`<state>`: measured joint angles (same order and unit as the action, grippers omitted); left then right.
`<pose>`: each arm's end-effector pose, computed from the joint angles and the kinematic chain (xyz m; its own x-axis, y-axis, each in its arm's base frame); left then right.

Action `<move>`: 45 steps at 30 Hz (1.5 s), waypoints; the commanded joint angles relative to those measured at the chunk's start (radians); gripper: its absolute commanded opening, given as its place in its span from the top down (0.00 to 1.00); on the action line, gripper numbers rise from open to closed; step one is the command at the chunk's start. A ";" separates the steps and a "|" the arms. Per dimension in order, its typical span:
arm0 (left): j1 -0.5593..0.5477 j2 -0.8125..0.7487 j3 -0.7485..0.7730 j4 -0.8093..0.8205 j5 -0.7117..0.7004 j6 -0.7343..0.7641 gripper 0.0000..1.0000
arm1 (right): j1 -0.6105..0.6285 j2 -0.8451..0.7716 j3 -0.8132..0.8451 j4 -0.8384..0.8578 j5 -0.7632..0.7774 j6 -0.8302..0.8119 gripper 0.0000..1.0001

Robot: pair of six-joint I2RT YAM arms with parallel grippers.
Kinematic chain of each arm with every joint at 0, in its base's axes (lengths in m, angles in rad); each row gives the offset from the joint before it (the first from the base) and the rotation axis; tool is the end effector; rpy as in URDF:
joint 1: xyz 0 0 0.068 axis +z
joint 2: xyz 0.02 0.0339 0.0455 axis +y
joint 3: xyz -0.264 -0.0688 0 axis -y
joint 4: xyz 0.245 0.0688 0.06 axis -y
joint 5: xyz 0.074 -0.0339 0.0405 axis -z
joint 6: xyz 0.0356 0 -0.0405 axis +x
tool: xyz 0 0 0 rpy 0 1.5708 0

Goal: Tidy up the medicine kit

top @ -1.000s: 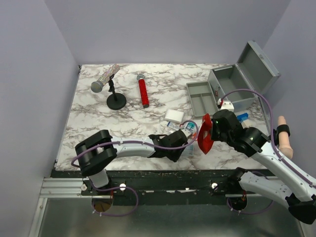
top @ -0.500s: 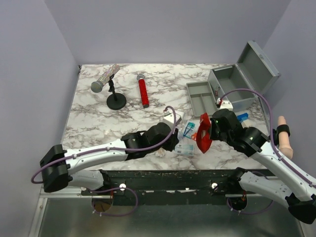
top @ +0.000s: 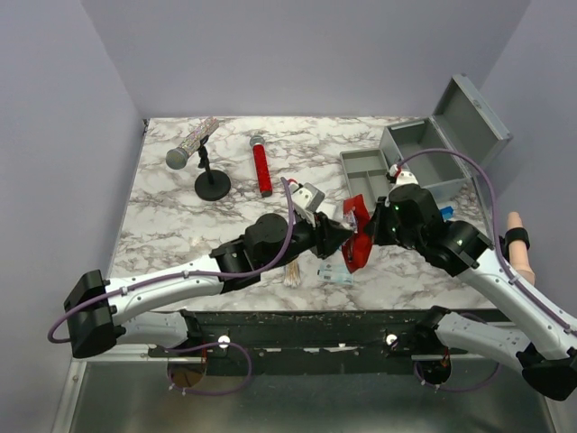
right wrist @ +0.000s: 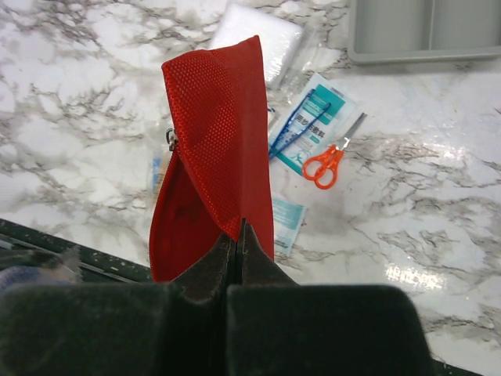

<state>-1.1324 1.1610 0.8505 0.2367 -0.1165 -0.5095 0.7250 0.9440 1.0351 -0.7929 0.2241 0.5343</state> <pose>0.1207 -0.2477 0.3299 -0.4419 -0.1985 -0.8748 0.7269 0.4923 -0.4789 0.1450 0.1179 0.3392 -0.6804 0.0605 -0.7303 -0.2010 0.9429 0.2654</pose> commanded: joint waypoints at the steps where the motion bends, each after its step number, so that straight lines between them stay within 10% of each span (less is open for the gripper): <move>1: 0.002 0.055 0.035 0.196 0.095 0.026 0.60 | -0.002 0.021 0.060 0.009 -0.075 0.036 0.99; 28: 0.045 0.181 -0.019 0.132 -0.087 0.019 0.66 | -0.004 -0.007 0.108 -0.023 -0.086 0.056 0.99; 36: 0.046 0.189 0.053 0.029 -0.143 0.020 0.26 | -0.002 -0.005 0.091 -0.031 -0.063 0.049 0.99; 45: 0.046 0.171 0.145 -0.082 -0.107 0.032 0.17 | -0.004 0.004 0.079 -0.031 -0.029 0.043 0.99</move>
<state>-1.0924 1.3487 0.9447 0.2409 -0.2165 -0.4927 0.7246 0.9485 1.1088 -0.8108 0.1654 0.5861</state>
